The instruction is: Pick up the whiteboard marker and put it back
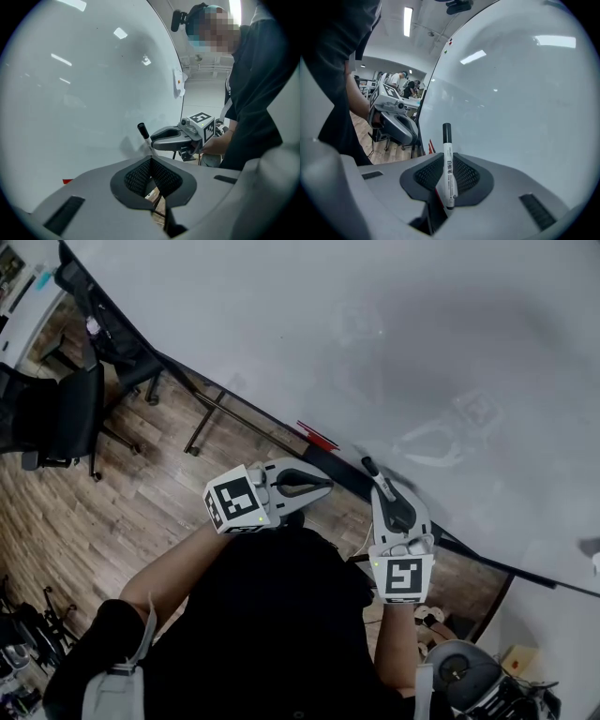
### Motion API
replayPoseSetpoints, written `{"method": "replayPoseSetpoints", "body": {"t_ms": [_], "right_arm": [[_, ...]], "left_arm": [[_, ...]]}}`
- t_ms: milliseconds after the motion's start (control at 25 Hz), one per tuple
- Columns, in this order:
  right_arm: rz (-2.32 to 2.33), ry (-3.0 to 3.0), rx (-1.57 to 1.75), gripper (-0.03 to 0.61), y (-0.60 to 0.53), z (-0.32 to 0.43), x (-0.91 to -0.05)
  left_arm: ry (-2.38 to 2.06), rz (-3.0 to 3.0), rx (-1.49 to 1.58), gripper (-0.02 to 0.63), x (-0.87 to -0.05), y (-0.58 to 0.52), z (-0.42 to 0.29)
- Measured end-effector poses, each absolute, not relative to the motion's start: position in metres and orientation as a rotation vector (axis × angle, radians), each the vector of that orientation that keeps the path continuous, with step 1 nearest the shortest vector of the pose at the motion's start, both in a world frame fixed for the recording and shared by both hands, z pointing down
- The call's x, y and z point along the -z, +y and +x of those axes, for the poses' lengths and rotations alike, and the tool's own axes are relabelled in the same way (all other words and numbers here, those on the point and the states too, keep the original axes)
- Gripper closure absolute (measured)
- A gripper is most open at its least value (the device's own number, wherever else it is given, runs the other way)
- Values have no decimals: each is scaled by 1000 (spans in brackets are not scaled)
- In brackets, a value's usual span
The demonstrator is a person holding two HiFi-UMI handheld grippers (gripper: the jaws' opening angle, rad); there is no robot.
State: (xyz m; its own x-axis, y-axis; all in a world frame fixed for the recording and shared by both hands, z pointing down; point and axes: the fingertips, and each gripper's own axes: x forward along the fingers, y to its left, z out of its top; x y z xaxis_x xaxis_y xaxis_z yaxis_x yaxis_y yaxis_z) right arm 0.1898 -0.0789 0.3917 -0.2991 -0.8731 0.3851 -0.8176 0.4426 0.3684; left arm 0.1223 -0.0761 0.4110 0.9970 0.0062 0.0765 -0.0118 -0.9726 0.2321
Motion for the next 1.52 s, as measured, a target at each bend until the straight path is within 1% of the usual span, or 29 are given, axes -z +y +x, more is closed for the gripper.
{"method": "replayPoseSetpoints", "body": {"t_ms": [280, 480, 800, 1520], "right_arm": [[1529, -2373, -25, 506, -76, 187, -367], [1486, -2454, -16, 506, -56, 199, -356], [1489, -2690, -89, 506, -39, 206, -331], [1465, -2972, -200, 506, -22, 222, -332]], "left_arm": [[-28, 2934, -85, 604, -401, -86, 123], [-26, 2938, -92, 604, -396, -79, 132], [-8, 2957, -93, 604, -388, -71, 137], [17, 2937, -125, 604, -387, -66, 143]]}}
